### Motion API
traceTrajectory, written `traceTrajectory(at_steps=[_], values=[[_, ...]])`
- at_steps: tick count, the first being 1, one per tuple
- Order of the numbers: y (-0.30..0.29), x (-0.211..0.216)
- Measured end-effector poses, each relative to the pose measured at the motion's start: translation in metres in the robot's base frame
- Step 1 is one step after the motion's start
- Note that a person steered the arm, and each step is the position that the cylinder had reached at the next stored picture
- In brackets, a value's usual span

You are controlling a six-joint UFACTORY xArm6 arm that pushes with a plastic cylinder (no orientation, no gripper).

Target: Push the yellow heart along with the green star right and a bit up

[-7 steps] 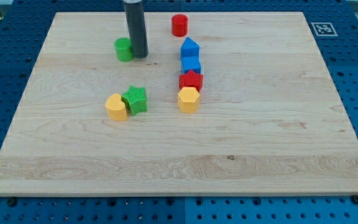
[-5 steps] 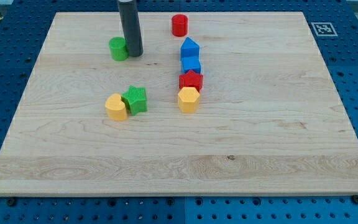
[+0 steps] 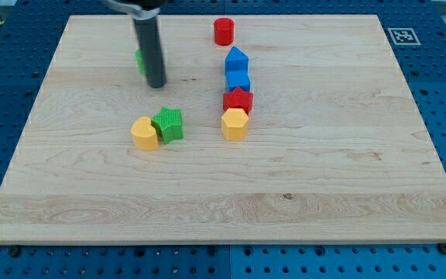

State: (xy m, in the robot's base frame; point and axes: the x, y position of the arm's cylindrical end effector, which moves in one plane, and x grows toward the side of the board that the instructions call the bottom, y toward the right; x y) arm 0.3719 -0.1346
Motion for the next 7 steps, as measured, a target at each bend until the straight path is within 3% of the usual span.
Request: traceTrajectory(at_steps=[1,2,3,6,7], values=[[-0.062,0.018],[-0.09,0.075],[-0.081,0.125],[0.067,0.132],[0.065,0.132]])
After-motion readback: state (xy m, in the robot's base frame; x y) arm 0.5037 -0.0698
